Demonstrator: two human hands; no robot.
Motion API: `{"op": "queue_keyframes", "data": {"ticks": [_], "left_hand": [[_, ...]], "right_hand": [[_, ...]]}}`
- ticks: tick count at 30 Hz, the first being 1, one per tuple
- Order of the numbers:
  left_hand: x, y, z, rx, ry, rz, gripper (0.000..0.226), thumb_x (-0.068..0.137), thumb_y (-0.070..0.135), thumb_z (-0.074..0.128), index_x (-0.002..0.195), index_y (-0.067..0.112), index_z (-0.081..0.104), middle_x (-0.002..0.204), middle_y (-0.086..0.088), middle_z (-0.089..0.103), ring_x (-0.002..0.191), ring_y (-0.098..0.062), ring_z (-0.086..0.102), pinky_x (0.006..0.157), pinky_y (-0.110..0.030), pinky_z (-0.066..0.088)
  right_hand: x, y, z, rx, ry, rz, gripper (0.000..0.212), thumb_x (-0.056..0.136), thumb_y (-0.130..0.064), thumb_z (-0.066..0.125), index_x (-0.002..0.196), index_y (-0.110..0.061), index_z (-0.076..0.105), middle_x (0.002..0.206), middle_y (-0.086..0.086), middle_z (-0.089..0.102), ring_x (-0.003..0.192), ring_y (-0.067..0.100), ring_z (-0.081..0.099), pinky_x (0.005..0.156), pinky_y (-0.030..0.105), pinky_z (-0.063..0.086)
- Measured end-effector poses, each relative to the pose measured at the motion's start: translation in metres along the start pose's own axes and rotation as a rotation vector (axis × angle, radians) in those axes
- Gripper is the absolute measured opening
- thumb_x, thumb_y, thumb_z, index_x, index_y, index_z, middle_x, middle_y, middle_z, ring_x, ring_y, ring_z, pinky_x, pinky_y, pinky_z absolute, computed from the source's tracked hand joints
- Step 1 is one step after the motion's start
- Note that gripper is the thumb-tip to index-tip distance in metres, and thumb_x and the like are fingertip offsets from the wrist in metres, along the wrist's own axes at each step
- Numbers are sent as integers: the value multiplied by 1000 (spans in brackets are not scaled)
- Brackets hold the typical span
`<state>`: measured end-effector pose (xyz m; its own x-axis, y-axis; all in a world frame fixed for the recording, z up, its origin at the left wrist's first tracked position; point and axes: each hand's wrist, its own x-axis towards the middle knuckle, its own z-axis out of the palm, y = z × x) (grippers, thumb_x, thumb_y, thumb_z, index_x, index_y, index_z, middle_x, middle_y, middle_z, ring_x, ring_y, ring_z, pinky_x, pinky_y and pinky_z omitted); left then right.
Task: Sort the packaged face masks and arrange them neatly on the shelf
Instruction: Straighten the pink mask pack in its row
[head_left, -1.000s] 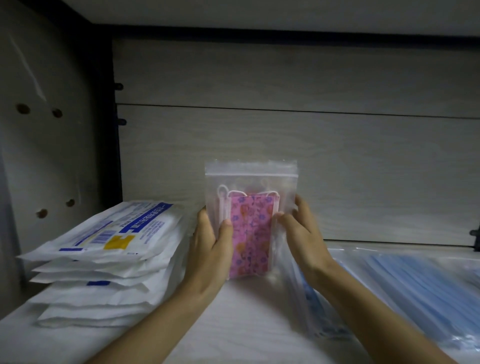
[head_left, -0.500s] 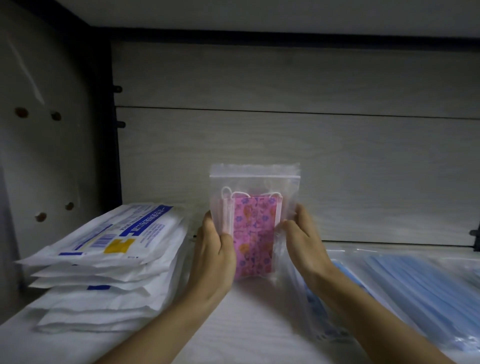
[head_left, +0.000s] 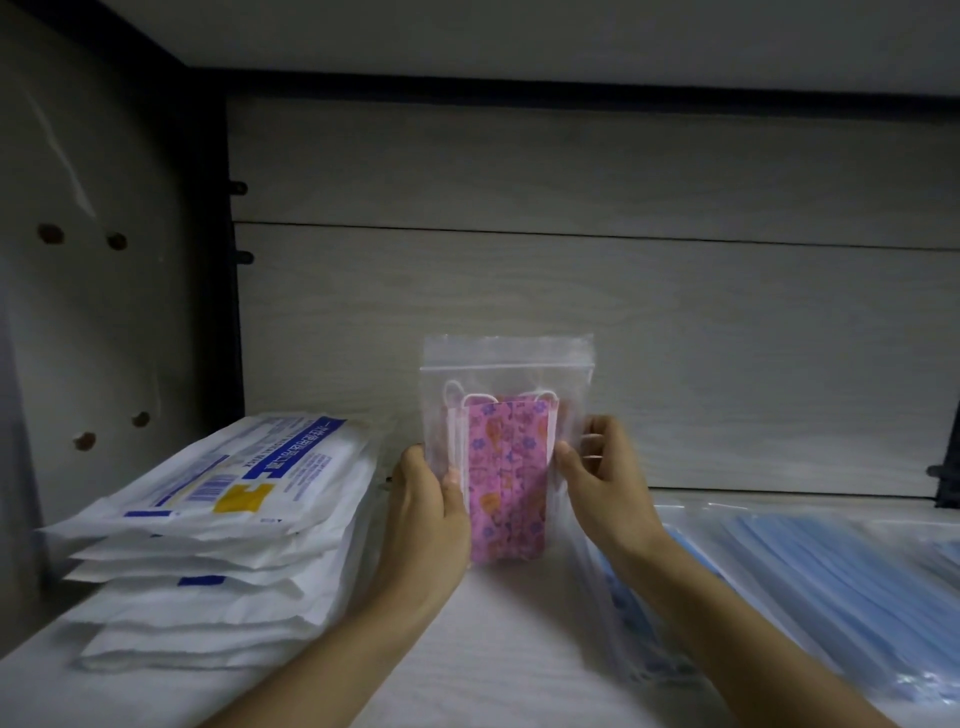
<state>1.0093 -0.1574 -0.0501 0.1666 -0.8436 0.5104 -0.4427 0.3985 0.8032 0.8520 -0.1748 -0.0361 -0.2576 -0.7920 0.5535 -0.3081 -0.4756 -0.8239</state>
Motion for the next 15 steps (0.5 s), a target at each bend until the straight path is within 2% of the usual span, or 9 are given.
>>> {"op": "queue_keyframes", "data": {"ticks": [3, 6, 8, 11, 13, 15], "left_hand": [[0, -1, 0, 29, 11, -17, 19, 98, 8, 44, 115, 1, 41, 112, -15, 50, 102, -27, 50, 73, -23, 29], [-3, 7, -4, 43, 24, -31, 38, 98, 5, 41, 135, 1, 36, 136, -17, 42, 127, -30, 41, 96, -29, 34], [-4, 17, -9, 52, 52, -1, 46, 99, 6, 40, 144, 3, 29, 143, -17, 35, 133, -29, 35, 106, -31, 29], [1, 40, -21, 54, 80, 16, 47, 99, 11, 39, 146, 8, 29, 143, -15, 38, 131, -28, 38, 96, -25, 31], [6, 56, -30, 86, 69, -21, 43, 99, 15, 39, 142, 10, 34, 140, -15, 43, 124, -30, 44, 80, -21, 30], [8, 65, -36, 175, 24, -109, 40, 99, 18, 40, 138, 6, 38, 138, -17, 47, 123, -33, 46, 79, -25, 32]], "right_hand": [[-1, -3, -4, -35, -7, -7, 14, 94, -10, 56, 89, -23, 50, 78, -2, 56, 69, 12, 52, 63, 31, 46], [-2, -12, -8, -40, -1, -35, 15, 92, -10, 60, 87, -22, 54, 70, -5, 54, 60, 6, 49, 56, 28, 43], [0, -21, -11, -17, 16, -58, 16, 90, -7, 62, 86, -22, 56, 67, -6, 55, 59, 7, 50, 55, 30, 42], [10, -38, -17, -31, 28, -54, 10, 87, -8, 64, 95, -13, 63, 69, 2, 61, 60, 16, 57, 54, 35, 47], [17, -48, -23, -67, 2, 10, 17, 86, -10, 65, 102, -7, 64, 69, 3, 62, 55, 14, 58, 48, 28, 47], [20, -53, -26, -157, -30, 100, 12, 83, -10, 65, 93, -3, 67, 66, 5, 62, 52, 15, 58, 47, 26, 48]]}}
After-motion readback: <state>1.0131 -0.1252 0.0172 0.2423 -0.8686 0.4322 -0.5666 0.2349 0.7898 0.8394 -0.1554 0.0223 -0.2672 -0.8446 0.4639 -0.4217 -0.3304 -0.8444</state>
